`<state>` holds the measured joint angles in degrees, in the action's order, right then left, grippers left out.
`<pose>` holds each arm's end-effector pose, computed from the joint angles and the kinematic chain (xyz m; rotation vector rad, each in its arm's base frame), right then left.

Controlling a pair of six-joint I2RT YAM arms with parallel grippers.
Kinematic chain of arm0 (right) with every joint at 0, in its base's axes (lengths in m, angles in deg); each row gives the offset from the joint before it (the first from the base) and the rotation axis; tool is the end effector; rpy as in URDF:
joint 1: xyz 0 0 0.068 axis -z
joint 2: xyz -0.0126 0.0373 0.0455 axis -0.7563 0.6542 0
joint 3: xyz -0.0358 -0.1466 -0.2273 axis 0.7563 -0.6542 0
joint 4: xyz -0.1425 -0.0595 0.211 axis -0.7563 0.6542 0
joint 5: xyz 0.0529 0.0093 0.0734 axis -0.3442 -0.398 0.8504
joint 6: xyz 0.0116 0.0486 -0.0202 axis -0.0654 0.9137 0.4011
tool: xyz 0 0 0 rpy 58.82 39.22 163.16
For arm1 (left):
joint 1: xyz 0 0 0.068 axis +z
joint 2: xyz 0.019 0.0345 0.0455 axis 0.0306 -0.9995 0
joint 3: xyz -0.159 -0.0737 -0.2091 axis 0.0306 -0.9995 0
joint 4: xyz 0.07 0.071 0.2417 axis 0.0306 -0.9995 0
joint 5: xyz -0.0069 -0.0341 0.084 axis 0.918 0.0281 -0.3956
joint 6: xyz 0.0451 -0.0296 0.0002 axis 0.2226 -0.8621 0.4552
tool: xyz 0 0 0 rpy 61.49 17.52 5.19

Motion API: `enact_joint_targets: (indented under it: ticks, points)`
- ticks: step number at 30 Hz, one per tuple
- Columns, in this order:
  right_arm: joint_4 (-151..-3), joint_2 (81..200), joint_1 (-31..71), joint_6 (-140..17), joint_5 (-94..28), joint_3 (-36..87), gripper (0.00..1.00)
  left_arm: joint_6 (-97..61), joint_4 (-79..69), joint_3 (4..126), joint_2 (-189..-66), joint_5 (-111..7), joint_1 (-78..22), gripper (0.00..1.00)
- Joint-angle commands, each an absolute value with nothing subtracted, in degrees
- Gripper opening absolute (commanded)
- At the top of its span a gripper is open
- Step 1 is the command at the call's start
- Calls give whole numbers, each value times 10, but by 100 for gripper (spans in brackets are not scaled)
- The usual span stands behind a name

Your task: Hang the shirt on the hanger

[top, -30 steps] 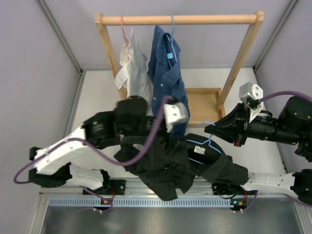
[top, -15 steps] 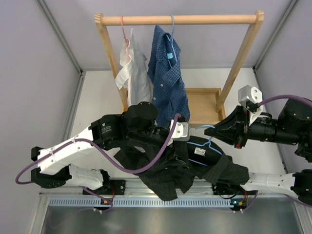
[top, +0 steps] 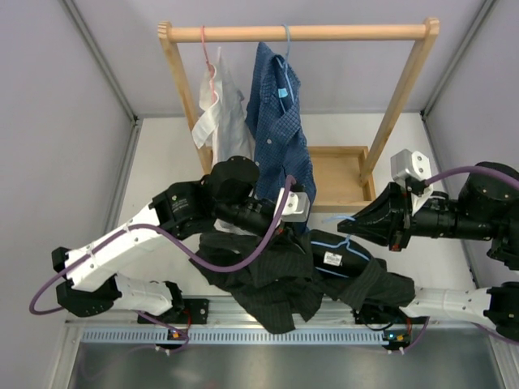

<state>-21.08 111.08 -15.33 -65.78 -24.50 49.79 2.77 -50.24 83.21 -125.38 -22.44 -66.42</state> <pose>0.0265 0.0781 0.5272 -1.1305 1.4536 1.0807 0.0875 -0.2359 0.4524 1.6311 1.4086 -1.2540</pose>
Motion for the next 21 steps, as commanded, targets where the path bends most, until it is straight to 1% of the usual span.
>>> enact_joint_targets:
  ticks: [1,2,3,5,6,7,9,12,14,17,18,21]
  points:
    - [-234,1106,-157,-663,-227,496,0,41,-470,831,-1250,-182,-662,0]
    - [-235,1101,-157,-663,-228,495,0,45,-470,828,-1246,-178,-662,0]
    - [-237,1098,-158,-663,-232,492,3,45,-470,826,-1242,-176,-662,0]
    - [-241,1085,-158,-662,-235,482,5,48,-469,822,-1230,-170,-662,0]
    - [-243,1080,-157,-662,-239,478,13,47,-470,822,-1227,-170,-662,0]
    - [-243,1076,-157,-661,-242,472,26,47,-469,822,-1224,-170,-662,0]
    - [-239,1061,-158,-654,-262,466,56,45,-469,820,-1214,-177,-662,0]
    - [-210,1023,-158,-657,-296,459,58,41,-470,820,-1198,-180,-659,0]
    - [-177,989,-158,-661,-297,443,58,37,-469,819,-1191,-181,-657,0]
    - [-146,955,-158,-660,-256,401,59,31,-469,821,-1182,-185,-657,0]
    - [-137,945,-157,-660,-221,387,59,30,-469,822,-1181,-186,-657,0]
    - [-140,926,-157,-656,-171,320,59,25,-470,824,-1177,-191,-657,0]
